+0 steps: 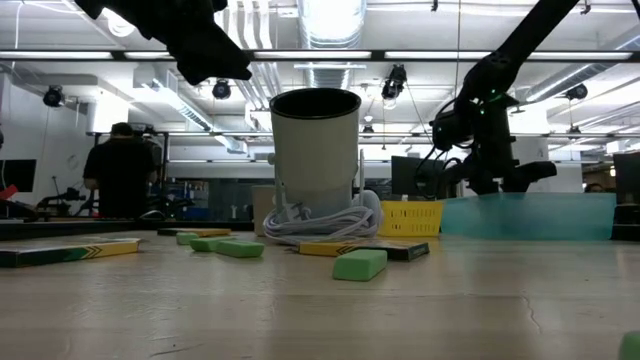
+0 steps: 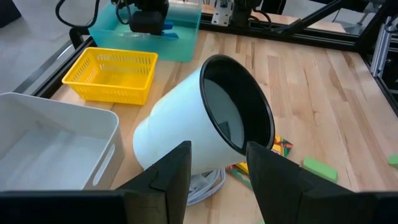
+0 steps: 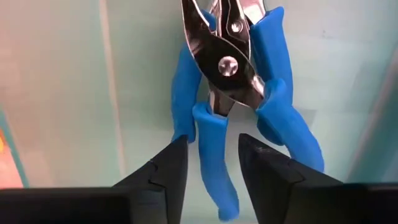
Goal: Pick & Place School Supplies
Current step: Put the blue punch plier into the green bin, then put the green eraser into the yellow bin
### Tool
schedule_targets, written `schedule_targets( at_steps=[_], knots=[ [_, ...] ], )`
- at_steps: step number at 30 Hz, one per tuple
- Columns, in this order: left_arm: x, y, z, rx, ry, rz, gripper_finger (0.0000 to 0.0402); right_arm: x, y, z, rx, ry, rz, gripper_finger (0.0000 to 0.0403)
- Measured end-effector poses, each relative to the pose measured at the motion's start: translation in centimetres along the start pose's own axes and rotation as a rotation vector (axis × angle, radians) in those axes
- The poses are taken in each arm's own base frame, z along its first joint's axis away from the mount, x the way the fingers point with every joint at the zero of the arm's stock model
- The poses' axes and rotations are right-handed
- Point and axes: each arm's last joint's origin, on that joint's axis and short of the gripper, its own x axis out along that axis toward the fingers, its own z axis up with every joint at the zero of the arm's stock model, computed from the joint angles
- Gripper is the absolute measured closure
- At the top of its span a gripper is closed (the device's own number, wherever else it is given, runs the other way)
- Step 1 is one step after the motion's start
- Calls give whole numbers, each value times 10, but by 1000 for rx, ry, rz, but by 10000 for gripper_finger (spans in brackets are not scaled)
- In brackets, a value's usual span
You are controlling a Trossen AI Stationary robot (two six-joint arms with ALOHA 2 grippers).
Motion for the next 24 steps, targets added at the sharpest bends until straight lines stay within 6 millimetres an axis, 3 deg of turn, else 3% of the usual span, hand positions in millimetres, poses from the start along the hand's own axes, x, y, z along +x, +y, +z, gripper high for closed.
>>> schedule_targets(
  at_steps=[9, 18, 24],
  knots=[
    [0, 0, 0, 0, 0, 0, 241, -24, 2, 4, 18, -57, 50, 251],
    [0, -1, 5, -2, -54, -6, 241, -85, 3, 6, -35, -190, 141, 264],
    [-1, -1, 13, 11, -129, -13, 241, -131, 5, -4, -65, -323, 237, 263]
  ],
)
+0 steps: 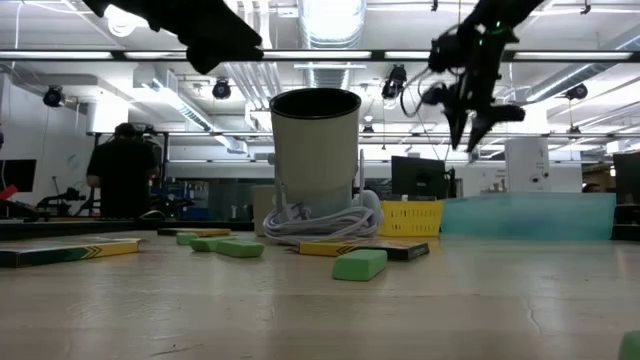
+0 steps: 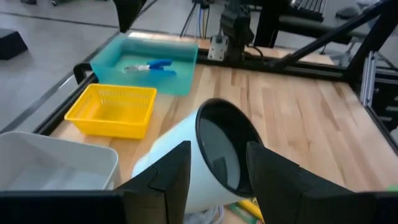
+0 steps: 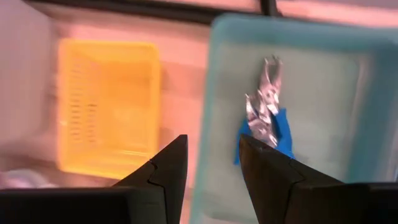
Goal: Pick & Place School Supplies
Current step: Put the green eraser into the yellow bin
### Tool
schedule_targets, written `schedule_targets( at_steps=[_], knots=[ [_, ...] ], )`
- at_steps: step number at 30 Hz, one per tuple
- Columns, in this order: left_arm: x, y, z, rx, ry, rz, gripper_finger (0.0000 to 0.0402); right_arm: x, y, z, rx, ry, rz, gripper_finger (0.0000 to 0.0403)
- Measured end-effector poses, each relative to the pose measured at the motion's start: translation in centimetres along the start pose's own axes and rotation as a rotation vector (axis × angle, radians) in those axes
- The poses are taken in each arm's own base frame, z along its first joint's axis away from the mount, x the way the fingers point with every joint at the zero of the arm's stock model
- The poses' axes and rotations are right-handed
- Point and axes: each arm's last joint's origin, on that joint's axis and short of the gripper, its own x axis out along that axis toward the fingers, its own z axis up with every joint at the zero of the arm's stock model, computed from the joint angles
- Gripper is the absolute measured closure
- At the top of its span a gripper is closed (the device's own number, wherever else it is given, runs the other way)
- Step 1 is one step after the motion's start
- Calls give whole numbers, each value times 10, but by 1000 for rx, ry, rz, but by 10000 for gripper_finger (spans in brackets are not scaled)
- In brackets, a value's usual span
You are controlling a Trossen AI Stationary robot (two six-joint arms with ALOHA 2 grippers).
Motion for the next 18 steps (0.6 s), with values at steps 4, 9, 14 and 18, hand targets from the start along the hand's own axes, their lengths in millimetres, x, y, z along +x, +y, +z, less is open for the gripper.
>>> schedule_targets(
  at_steps=[4, 9, 14, 18],
  knots=[
    [0, 0, 3, 0, -27, -2, 241, -29, 7, -4, -53, -78, 68, 258],
    [-2, 1, 9, 12, -53, 68, 241, -61, 16, -21, -145, -146, 165, 259],
    [-5, 2, 18, 19, -81, 98, 241, -79, 26, -47, -202, -162, 245, 267],
    [-10, 1, 27, 65, -111, 98, 241, -85, 37, -70, -278, -141, 299, 273]
  ],
)
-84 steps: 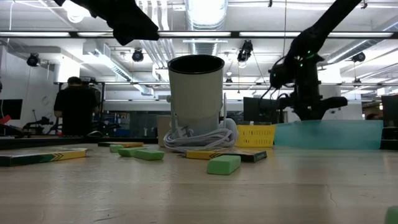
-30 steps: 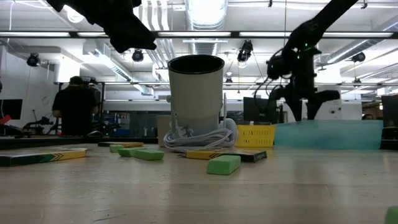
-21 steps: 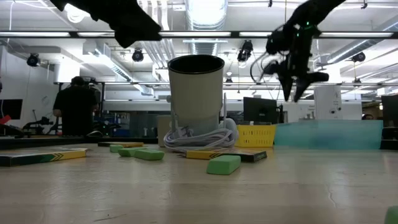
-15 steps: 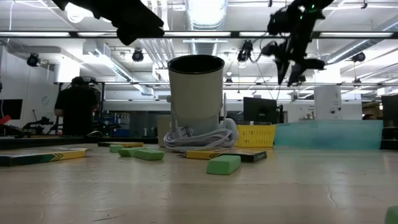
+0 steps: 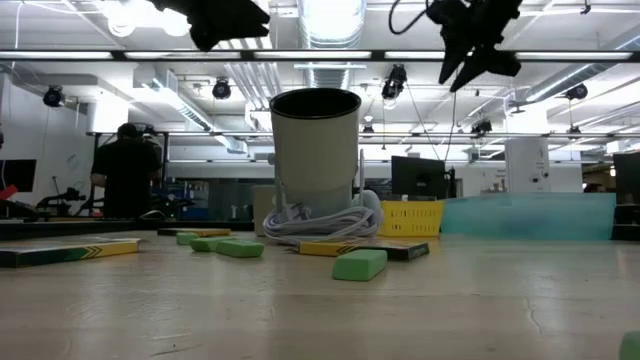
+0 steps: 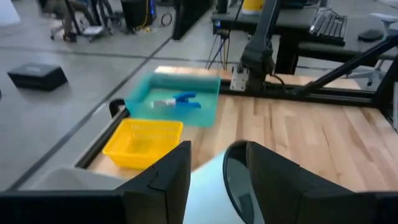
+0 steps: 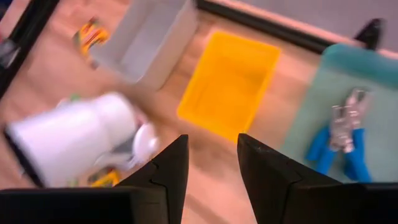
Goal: Pick & Place School Supplies
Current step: Put the green eraser into the yellow bin
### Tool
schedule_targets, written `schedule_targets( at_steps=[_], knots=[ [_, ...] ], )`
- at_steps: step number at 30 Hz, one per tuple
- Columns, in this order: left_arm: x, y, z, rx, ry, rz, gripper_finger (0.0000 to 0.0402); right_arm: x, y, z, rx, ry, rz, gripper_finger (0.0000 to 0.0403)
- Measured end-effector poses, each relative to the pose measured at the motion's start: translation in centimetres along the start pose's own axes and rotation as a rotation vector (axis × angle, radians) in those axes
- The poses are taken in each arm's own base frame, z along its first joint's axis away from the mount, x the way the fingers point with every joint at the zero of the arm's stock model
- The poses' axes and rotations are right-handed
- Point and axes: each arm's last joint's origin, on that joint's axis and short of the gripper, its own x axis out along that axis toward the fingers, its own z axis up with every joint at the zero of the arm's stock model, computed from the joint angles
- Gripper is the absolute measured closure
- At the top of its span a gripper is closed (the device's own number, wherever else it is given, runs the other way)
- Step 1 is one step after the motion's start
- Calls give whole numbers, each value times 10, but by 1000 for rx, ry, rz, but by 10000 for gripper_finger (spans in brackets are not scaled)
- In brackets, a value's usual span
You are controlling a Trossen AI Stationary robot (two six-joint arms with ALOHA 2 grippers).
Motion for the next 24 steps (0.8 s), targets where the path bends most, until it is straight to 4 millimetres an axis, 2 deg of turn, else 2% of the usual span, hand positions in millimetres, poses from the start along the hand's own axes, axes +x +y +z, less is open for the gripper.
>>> schedule_targets(
  at_steps=[9, 17, 24],
  knots=[
    [-11, 1, 22, 9, -67, 0, 241, 5, 48, -31, -70, 70, 137, 271],
    [-20, 3, 15, 26, 17, 0, 241, 20, 87, -58, -150, 144, 212, 279],
    [-43, 5, 31, 28, 22, -23, 241, 32, 110, -84, -58, 270, 214, 288]
  ],
)
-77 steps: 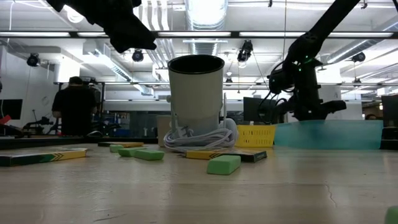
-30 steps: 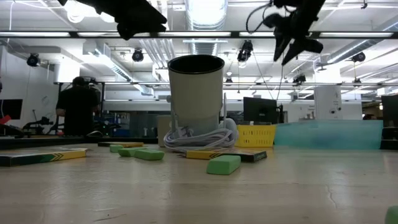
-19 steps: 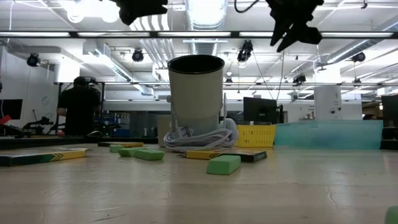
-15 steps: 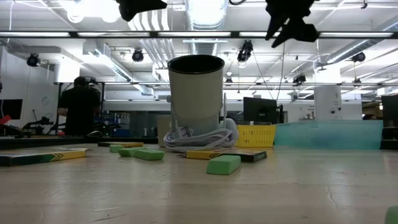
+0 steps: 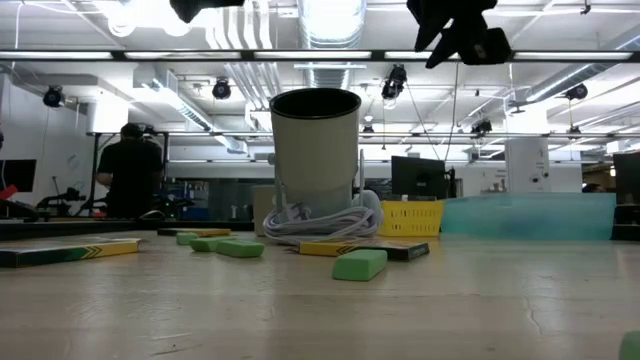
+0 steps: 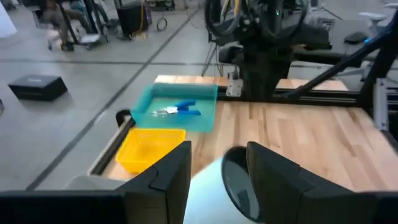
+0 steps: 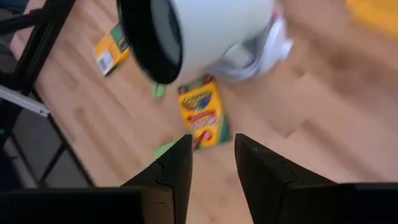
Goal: Pick & Place School Supplies
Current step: Put the green eraser into the yellow bin
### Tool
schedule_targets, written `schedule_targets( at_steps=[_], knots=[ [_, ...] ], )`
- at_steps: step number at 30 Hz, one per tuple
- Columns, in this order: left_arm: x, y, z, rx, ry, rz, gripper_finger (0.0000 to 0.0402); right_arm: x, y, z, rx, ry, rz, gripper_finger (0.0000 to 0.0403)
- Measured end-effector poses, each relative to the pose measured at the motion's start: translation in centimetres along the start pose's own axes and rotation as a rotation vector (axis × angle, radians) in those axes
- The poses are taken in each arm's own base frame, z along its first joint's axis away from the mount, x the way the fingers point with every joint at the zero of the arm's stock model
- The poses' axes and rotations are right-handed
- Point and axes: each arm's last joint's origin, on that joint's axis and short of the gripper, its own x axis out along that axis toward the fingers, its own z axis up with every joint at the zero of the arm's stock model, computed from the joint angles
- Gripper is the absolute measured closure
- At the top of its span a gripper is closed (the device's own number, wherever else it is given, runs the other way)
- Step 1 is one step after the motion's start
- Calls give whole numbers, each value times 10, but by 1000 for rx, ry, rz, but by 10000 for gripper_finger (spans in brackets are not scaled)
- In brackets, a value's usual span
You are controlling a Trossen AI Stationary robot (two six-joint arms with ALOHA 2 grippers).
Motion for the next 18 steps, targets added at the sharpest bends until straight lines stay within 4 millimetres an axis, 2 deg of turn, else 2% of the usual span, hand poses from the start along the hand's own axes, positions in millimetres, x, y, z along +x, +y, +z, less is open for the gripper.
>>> schedule_targets(
  at_steps=[9, 18],
  knots=[
    [-12, 1, -10, 1, 87, -12, 241, 14, 24, -30, 167, 59, 17, 291],
    [-14, -2, -9, 112, 73, -150, 241, 12, 44, -65, 441, -138, 7, 300]
  ],
)
